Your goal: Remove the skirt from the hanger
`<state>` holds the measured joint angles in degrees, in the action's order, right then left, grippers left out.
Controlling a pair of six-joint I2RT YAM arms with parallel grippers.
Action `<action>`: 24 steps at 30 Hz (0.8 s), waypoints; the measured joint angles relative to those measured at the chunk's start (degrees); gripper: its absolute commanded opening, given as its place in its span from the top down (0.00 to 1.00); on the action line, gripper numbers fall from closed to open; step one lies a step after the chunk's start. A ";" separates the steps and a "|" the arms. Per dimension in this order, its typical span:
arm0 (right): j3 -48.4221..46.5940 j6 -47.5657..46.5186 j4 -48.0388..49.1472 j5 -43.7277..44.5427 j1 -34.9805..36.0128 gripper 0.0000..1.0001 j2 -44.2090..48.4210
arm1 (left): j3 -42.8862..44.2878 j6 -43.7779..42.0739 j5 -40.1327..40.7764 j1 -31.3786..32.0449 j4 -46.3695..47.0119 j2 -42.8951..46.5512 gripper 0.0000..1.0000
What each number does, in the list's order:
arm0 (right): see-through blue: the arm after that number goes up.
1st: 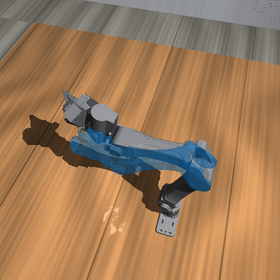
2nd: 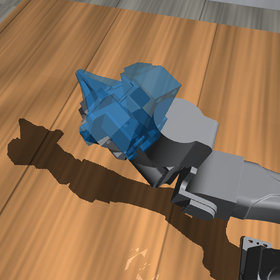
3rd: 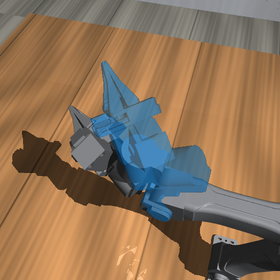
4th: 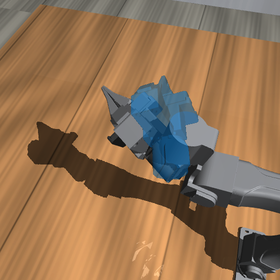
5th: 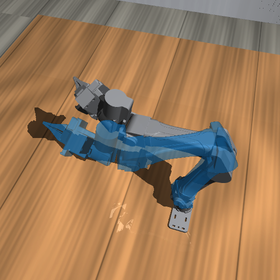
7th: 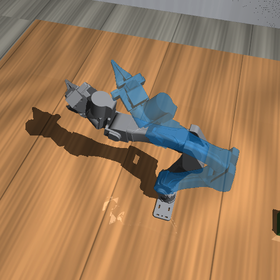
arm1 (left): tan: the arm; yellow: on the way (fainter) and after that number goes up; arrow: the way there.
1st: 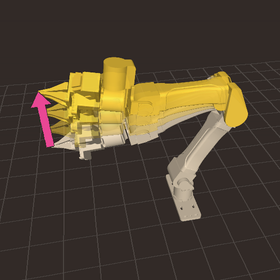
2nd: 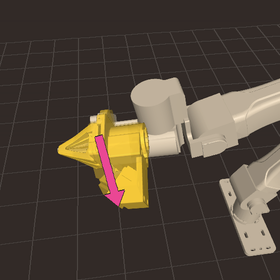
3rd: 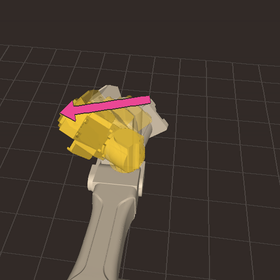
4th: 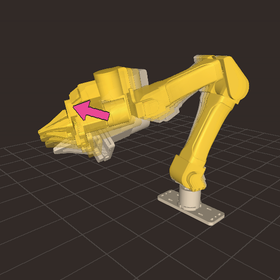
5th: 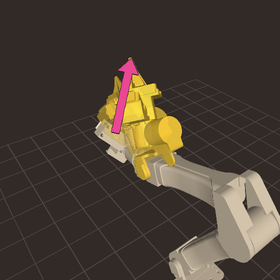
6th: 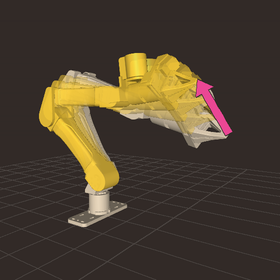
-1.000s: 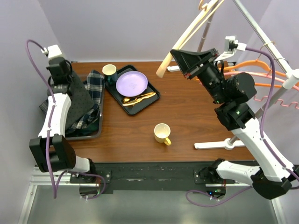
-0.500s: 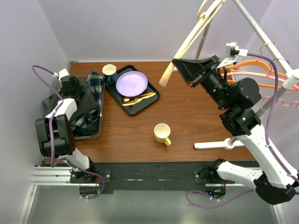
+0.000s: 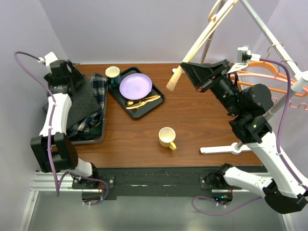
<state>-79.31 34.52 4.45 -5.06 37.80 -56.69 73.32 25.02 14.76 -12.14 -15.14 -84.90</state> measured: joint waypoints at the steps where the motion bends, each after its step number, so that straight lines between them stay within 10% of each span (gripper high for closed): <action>1: 0.11 0.00 -0.02 0.00 0.02 1.00 0.02 | 1.73 1.05 1.77 0.00 -1.86 0.42 0.11; 10: 0.42 0.04 0.17 0.44 0.00 1.00 -0.13 | 5.57 16.70 17.14 -0.07 -27.74 2.01 0.13; 17: 2.16 0.24 -0.09 0.61 0.02 1.00 -0.50 | -16.37 21.73 11.82 -0.11 -19.39 4.37 0.39; 24: 2.14 -0.07 -1.05 1.03 0.00 1.00 -0.68 | -20.65 20.02 7.19 0.59 -6.01 -1.18 0.48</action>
<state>-77.17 34.46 3.40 -4.03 37.80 -57.36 52.66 45.04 21.96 -11.55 -21.15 -86.08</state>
